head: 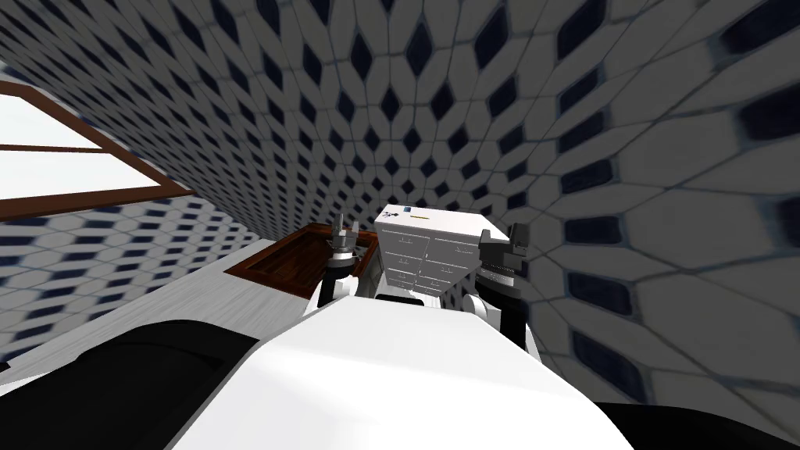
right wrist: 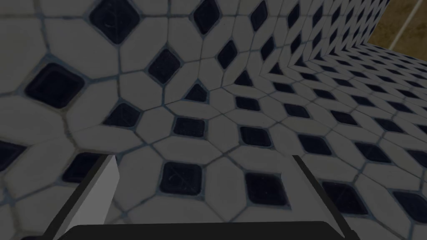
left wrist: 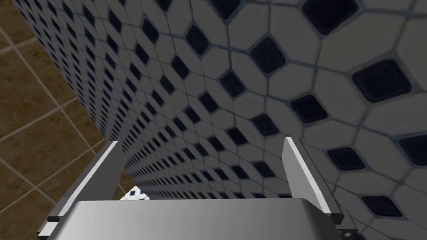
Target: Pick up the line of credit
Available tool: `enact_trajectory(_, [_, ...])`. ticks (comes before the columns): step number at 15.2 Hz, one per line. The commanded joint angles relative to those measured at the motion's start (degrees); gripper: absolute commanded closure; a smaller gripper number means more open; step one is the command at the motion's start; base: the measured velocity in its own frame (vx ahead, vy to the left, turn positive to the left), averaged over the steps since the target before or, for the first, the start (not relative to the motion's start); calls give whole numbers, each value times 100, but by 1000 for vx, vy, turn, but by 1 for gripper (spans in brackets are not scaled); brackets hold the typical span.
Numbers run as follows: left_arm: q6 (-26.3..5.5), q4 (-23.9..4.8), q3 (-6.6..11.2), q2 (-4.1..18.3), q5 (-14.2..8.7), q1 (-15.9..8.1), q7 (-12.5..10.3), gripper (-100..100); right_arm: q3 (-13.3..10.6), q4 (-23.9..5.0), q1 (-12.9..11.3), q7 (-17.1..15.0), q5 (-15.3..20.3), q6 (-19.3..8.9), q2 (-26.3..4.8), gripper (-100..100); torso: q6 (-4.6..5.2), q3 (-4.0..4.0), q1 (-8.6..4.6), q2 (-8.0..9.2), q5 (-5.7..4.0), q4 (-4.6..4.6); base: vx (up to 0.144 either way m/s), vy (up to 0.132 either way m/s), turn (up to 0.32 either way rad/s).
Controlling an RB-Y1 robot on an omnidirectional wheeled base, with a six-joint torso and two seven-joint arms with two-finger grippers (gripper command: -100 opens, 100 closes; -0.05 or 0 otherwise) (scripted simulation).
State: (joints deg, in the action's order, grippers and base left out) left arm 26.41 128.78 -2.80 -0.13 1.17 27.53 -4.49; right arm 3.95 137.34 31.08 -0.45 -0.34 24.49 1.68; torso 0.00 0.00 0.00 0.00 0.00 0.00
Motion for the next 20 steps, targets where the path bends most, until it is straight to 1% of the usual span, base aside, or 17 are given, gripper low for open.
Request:
enact_trajectory(1, [-87, -50, 39, 183, 29, -85, -79, -100, 0, 0, 0, 0, 0, 0, 0, 0, 0, 0, 0, 0, 0, 0, 0, 0, 0])
enact_trajectory(4, [-442, -261, 192, 561, 139, -438, -389, -100, 0, 0, 0, 0, 0, 0, 0, 0, 1, 2, -1, 4, 0, 1, -19, -13, -18])
enact_trajectory(5, [-442, -261, 192, 561, 139, -438, -389, -100, 0, 0, 0, 0, 0, 0, 0, 0, 1, 3, -3, 6, -1, 1, -23, -13, -19])
enact_trajectory(7, [-748, -481, 349, 773, 247, -748, -687, -100, 0, 0, 0, 0, 0, 0, 0, 0, 1, 4, -3, 6, -1, 1, -22, -13, -24])
enact_trajectory(8, [-811, -481, 349, 773, 247, -809, -705, -100, 0, 0, 0, 0, 0, 0, 0, 0, 1, 4, -3, 7, -1, 1, -23, -15, -27])
enact_trajectory(9, [-947, -613, 441, 864, 308, -953, -884, -100, 0, 0, 0, 0, 0, 0, 0, 0, 1, 4, -4, 7, -1, 2, -23, -15, -32])
enact_trajectory(10, [-1031, -613, 441, 864, 308, -1030, -890, -100, 0, 0, 0, 0, 0, 0, 0, 0, 2, 4, -4, 6, -1, 2, -20, -12, -23])
enact_trajectory(11, [-1199, -759, 541, 947, 375, -1180, -1076, -100, 0, 0, 0, 0, 0, 0, 0, 0, 1, 3, -4, 6, -1, 1, -20, -15, -35])
enact_trajectory(12, [-1272, -759, 541, 947, 375, -1272, -1092, -100, 0, 0, 0, 0, 0, 0, 0, 0, 2, 3, -4, 5, -1, 1, -15, -14, -33])
enact_trajectory(13, [-1272, -759, 541, 947, 375, -1272, -1092, -100, 0, 0, 0, 0, 0, 0, 0, 0, 1, 3, -4, 5, -1, 1, -9, -8, -8])
enact_trajectory(14, [-1506, -920, 649, 1021, 445, -1449, -1308, -100, 0, 0, 0, 0, 0, 0, 0, 0, 0, 2, -3, 3, -1, 1, -11, -10, -25])
enact_trajectory(15, [-1535, -920, 649, 1021, 445, -1533, -1308, -100, 0, 0, 0, 0, 0, 0, 0, 0, 2, 1, -3, 2, -1, 1, -12, -10, -32])
enact_trajectory(16, [-1696, -1095, 763, 1086, 519, -1678, -1522, -100, 0, 0, 0, 0, 0, 0, 0, 0, 2, 1, -3, 2, -1, 0, -15, -13, -47])
enact_trajectory(17, [-1798, -1095, 763, 1086, 519, -1772, -1536, -100, 0, 0, 0, 0, 0, 0, 0, 0, 1, 1, -3, 2, -1, 0, -17, -13, -31])
enact_trajectory(18, [-1816, -1095, 763, 1086, 519, -1810, -1536, -100, 0, 0, 0, 0, 0, 0, 0, 0, 2, 1, -4, 3, -1, 1, -11, -11, -8])
enact_trajectory(19, [-1981, -1283, 884, 1143, 595, -1984, -1776, -100, 0, 0, 0, 0, 0, 0, 0, 0, 1, 1, -4, 2, -1, 1, -10, -13, -37])
enact_trajectory(20, [-2078, -1283, 884, 1143, 595, -2081, -1776, -100, 0, 0, 0, 0, 0, 0, 0, 0, 2, 1, -5, 2, -1, 0, -11, -14, -38])
